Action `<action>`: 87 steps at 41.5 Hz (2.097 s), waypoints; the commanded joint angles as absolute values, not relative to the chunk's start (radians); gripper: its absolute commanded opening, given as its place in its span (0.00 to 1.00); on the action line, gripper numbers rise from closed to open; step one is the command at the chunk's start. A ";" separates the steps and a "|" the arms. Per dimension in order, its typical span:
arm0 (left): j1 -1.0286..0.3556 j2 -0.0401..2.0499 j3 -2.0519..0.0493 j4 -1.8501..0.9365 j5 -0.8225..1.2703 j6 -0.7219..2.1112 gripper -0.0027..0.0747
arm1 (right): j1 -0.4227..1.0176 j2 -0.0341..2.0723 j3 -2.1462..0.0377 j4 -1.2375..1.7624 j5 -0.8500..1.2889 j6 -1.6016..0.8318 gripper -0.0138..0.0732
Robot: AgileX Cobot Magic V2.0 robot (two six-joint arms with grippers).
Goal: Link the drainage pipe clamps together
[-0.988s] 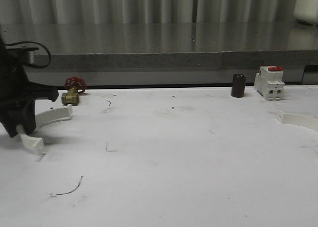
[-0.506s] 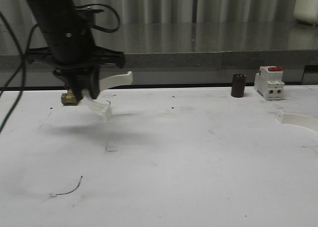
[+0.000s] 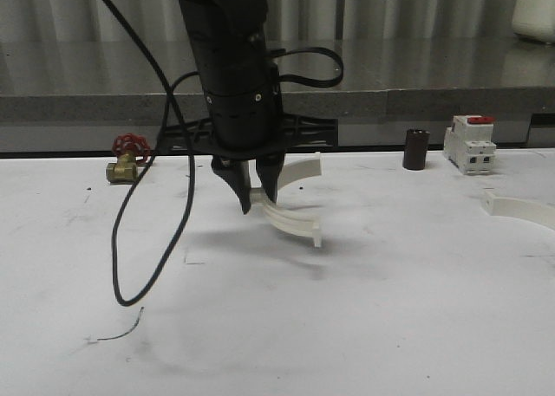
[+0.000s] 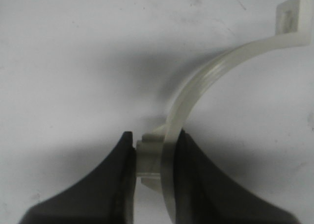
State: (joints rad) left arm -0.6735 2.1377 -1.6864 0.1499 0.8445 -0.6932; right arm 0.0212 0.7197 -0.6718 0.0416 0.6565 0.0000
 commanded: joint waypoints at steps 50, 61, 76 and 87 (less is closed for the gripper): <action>-0.688 2.019 -1.729 0.133 0.865 -0.529 0.35 | 0.016 0.720 -0.701 0.032 0.600 -0.014 0.58; -0.639 1.782 -1.691 0.130 0.943 -0.229 0.35 | 0.016 0.720 -0.701 0.032 0.600 -0.014 0.58; -0.563 1.343 -1.389 0.123 0.838 -0.099 0.35 | 0.016 0.720 -0.701 0.032 0.600 -0.014 0.58; -0.541 1.019 -1.103 0.123 0.781 -0.090 0.35 | 0.016 0.720 -0.701 0.032 0.600 -0.014 0.58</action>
